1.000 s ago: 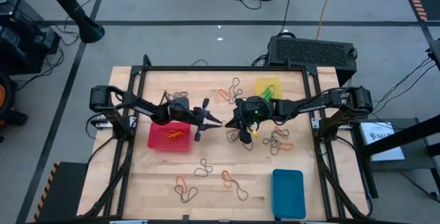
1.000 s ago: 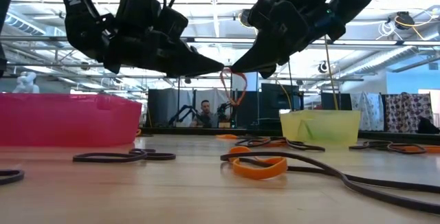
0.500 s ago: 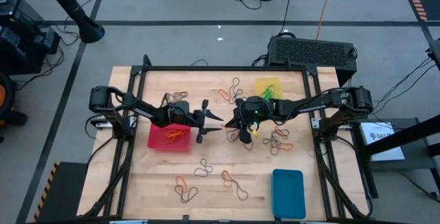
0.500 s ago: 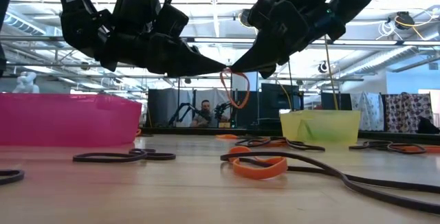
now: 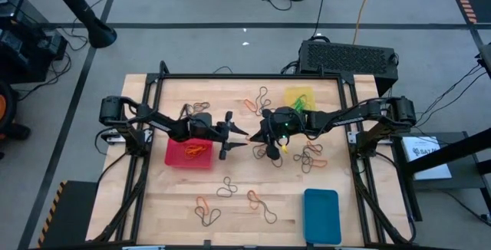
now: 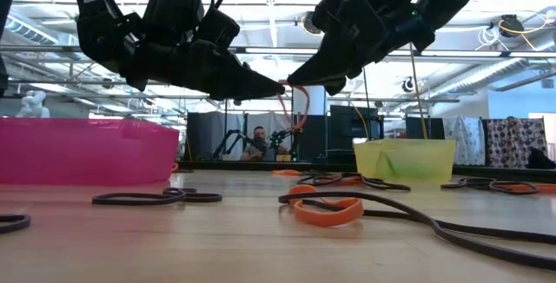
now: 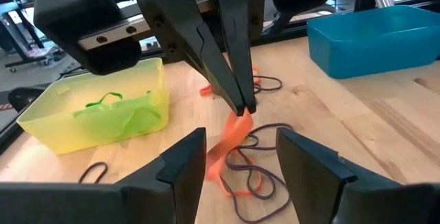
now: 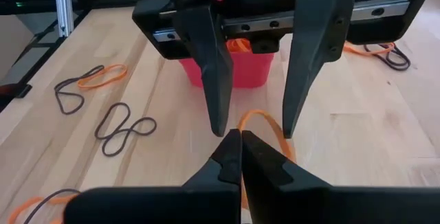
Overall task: Sort rubber bands into baskets
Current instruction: Put the orange rubber band into the pink bin
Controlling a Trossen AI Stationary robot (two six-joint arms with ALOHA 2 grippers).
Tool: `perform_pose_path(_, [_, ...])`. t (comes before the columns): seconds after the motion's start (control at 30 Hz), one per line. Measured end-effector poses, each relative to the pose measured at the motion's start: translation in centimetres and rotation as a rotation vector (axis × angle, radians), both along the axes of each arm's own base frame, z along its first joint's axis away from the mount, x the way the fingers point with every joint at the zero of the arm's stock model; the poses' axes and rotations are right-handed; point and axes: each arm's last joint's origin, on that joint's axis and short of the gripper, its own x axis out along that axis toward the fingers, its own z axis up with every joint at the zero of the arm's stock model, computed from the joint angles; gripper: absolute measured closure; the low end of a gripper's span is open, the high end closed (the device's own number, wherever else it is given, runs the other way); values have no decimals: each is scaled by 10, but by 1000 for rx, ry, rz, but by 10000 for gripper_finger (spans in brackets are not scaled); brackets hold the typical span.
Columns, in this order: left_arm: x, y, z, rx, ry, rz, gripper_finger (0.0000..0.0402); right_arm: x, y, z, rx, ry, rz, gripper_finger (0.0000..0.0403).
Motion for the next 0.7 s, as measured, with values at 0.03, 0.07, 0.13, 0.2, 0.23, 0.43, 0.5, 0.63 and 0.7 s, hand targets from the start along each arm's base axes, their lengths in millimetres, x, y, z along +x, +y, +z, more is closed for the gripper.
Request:
perform_pose_path(0.03, [0,0,0,0,0,0,218,0,0,0,0,0,0,403])
perform_pose_path(0.07, [0,0,0,0,0,0,220,0,0,0,0,1,0,403])
perform_pose_path(0.13, [0,0,0,0,-1,1,231,0,0,0,0,0,0,403])
perform_pose_path(0.2, [0,0,0,0,-1,1,249,0,0,0,0,0,1,403])
perform_pose_path(0.23, [0,0,0,1,-1,3,260,0,0,0,-2,0,1,403])
perform_pose_path(0.43, [0,0,0,6,-2,4,346,0,0,0,-8,-1,4,395])
perform_pose_path(0.5, [0,0,0,6,-2,4,380,0,0,0,-12,-2,6,384])
perform_pose_path(0.63, [0,0,0,5,-1,4,392,0,0,-1,-23,4,12,343])
perform_pose_path(0.7, [0,0,0,1,-1,5,392,-1,0,-2,-32,13,17,315])
